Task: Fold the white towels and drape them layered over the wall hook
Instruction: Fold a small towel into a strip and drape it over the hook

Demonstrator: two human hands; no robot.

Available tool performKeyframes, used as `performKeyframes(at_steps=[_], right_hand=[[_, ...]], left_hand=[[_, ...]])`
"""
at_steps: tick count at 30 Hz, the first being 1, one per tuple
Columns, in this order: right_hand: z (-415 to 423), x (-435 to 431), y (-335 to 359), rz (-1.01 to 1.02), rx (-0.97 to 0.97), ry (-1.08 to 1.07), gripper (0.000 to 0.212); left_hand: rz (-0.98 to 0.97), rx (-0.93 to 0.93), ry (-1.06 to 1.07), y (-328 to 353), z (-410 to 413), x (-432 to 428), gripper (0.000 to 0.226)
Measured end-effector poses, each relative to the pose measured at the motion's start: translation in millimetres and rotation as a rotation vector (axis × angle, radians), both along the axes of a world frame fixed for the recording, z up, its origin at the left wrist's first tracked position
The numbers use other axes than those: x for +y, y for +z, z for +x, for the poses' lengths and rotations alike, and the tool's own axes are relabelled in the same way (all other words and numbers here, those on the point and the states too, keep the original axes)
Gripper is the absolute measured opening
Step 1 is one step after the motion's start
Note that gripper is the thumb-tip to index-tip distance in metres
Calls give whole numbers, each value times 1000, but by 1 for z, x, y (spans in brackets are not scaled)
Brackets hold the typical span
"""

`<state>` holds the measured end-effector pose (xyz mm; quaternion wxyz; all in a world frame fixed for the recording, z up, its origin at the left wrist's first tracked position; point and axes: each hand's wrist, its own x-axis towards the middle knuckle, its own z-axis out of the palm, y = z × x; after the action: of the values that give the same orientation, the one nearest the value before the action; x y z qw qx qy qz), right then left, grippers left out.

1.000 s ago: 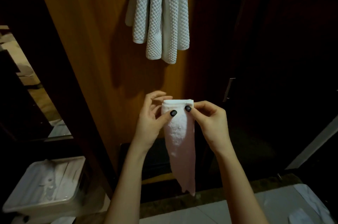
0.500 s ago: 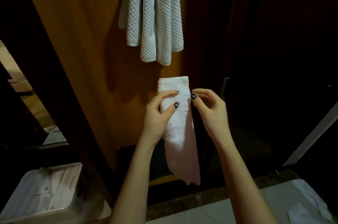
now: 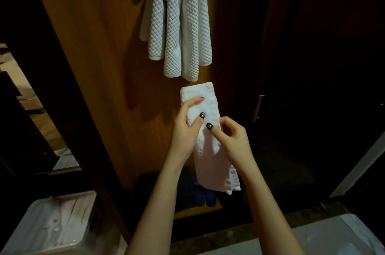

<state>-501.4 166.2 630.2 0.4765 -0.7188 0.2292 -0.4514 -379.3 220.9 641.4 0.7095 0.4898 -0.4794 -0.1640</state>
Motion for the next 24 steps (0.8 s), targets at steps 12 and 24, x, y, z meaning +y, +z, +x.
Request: performKeyframes(at_steps=[12, 24], right_hand=[[22, -3, 10, 380, -229, 325, 15], [39, -13, 15, 371, -76, 168, 8]], left_hand=[[-16, 108, -18, -12, 9, -5, 38], [-19, 123, -67, -6, 19, -6, 42]])
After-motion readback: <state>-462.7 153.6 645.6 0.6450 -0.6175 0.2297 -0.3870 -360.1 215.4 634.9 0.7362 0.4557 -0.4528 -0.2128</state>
